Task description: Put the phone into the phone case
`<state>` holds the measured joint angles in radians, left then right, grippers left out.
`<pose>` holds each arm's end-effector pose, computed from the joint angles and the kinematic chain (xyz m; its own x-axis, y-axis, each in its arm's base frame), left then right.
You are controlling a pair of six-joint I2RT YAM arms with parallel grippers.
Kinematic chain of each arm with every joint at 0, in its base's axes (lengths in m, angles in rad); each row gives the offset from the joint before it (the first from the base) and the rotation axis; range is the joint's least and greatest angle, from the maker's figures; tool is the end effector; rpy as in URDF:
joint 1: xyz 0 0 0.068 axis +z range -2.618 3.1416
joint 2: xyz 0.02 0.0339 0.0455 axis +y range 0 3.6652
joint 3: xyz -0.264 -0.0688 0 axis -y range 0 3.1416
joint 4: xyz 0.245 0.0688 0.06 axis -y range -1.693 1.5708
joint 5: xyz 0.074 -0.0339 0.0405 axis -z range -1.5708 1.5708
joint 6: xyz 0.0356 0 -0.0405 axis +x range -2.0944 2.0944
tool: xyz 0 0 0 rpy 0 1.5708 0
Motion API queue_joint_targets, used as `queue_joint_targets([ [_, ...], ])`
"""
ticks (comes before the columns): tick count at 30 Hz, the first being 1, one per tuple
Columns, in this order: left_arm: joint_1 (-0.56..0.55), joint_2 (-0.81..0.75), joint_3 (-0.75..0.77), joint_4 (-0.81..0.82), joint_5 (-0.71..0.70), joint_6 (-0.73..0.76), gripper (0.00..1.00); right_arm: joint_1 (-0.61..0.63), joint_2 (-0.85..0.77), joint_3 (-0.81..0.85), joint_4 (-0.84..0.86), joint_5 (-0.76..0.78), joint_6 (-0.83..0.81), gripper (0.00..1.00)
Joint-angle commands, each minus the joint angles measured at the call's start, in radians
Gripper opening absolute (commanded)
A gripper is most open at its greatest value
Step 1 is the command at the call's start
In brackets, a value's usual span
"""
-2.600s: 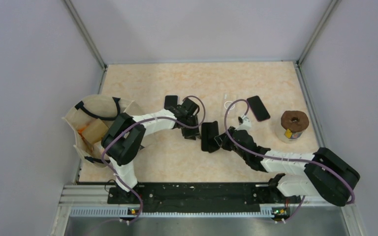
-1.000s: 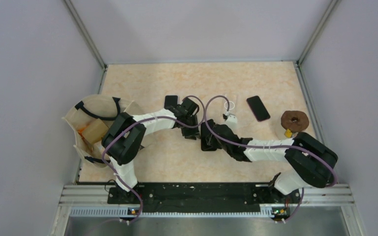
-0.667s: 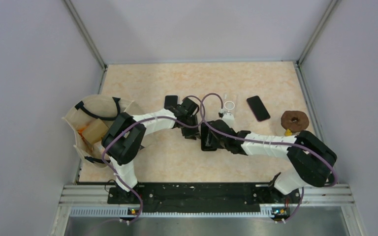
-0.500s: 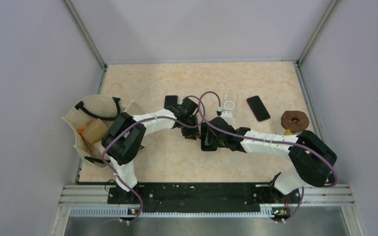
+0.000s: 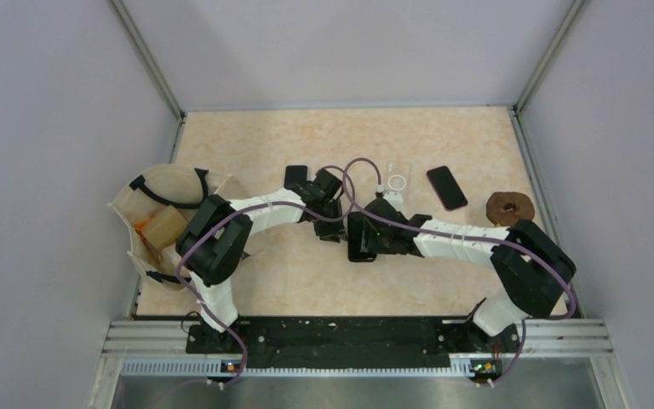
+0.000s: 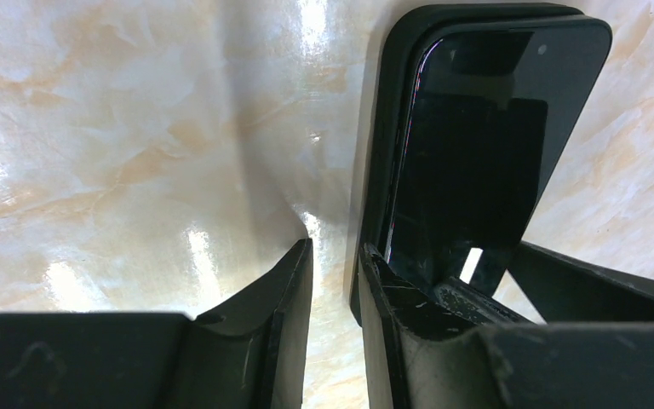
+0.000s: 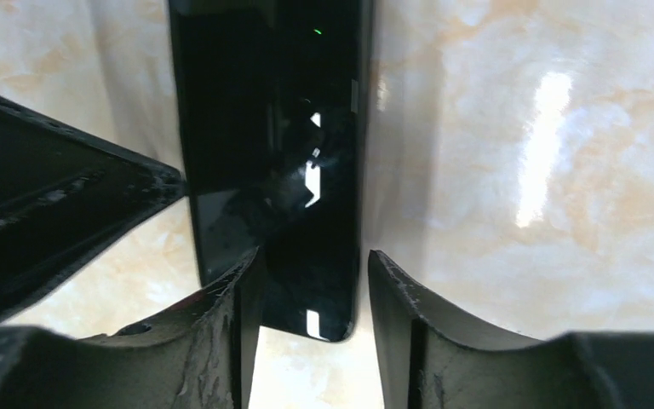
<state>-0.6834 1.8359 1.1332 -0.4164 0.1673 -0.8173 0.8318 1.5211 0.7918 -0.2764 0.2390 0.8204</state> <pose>0.2774 -0.2335 0.1576 -0.9725 -0.1355 -0.1894 -0.0443 0.9061 -0.4208 0.2000 0.2070 0.1670 -0.8507 0.1215 -0.5114 -0.0154 0.9667 0.2553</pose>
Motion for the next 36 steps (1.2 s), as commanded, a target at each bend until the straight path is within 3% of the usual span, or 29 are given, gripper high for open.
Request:
queue_joint_targets([
  [1,-0.008,-0.009,0.014,0.039,0.026,-0.010,0.32,-0.007,0.050,0.060,-0.002,-0.035,-0.041,0.43],
  [4,-0.008,-0.012,0.011,0.041,0.027,-0.010,0.32,-0.008,0.051,0.060,-0.003,-0.044,-0.040,0.29],
  [17,-0.019,-0.004,-0.020,0.084,0.054,-0.030,0.31,0.087,0.170,0.067,0.022,-0.070,0.002,0.00],
  [21,-0.025,-0.003,-0.024,0.089,0.054,-0.034,0.31,0.103,0.194,0.049,0.042,-0.083,0.024,0.02],
  [31,-0.024,-0.014,-0.041,0.082,0.035,-0.028,0.31,-0.039,-0.031,-0.001,0.001,-0.130,-0.013,0.33],
  [36,-0.024,-0.011,-0.042,0.086,0.036,-0.031,0.31,-0.051,-0.049,0.005,-0.016,-0.167,-0.026,0.33],
])
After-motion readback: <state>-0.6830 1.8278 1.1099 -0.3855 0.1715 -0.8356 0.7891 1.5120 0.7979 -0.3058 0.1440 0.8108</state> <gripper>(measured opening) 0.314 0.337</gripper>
